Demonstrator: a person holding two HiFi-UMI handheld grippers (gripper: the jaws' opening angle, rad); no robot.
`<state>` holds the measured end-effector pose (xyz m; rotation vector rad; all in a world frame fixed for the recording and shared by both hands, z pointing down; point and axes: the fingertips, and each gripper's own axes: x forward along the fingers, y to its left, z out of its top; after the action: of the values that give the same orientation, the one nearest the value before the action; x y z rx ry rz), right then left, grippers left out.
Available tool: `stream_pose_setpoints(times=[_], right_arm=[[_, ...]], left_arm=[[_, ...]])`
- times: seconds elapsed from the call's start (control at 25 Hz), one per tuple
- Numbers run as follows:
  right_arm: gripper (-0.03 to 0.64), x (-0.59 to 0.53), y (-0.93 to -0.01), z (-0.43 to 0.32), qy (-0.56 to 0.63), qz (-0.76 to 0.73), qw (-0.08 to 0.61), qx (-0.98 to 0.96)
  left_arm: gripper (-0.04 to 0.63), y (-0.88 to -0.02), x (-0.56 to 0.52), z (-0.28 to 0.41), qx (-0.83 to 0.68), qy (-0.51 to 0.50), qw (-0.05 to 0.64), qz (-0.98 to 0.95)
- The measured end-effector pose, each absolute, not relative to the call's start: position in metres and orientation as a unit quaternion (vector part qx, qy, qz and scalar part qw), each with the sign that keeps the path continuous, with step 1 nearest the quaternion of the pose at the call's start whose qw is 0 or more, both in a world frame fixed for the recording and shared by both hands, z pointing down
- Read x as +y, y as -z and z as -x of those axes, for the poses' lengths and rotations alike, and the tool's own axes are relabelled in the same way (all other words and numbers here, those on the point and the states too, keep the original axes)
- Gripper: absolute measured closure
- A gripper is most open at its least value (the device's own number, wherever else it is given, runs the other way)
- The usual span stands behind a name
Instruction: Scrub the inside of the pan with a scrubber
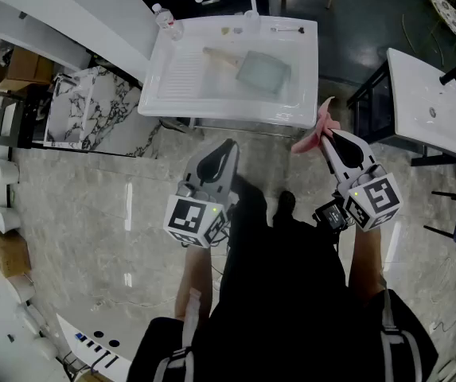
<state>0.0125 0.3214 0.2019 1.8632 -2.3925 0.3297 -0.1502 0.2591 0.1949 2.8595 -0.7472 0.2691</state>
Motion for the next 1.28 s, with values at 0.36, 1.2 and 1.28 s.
stream_pose_setpoints(times=[0.36, 1.2, 1.28], right_arm=[[0.578, 0.329, -0.196, -0.007, -0.097, -0.597, 0.055, -0.794], [0.577, 0.33, -0.22, -0.037, -0.141, -0.581, 0.041, -0.801], [0.577, 0.321, -0.226, -0.042, -0.148, -0.578, 0.046, -0.801]], left_arm=[[0.546, -0.191, 0.271, 0.157, -0.265, -0.081, 0.078, -0.958], [0.546, -0.229, 0.271, 0.112, -0.252, -0.124, 0.104, -0.954], [0.546, -0.238, 0.262, 0.107, -0.252, -0.126, 0.112, -0.953]])
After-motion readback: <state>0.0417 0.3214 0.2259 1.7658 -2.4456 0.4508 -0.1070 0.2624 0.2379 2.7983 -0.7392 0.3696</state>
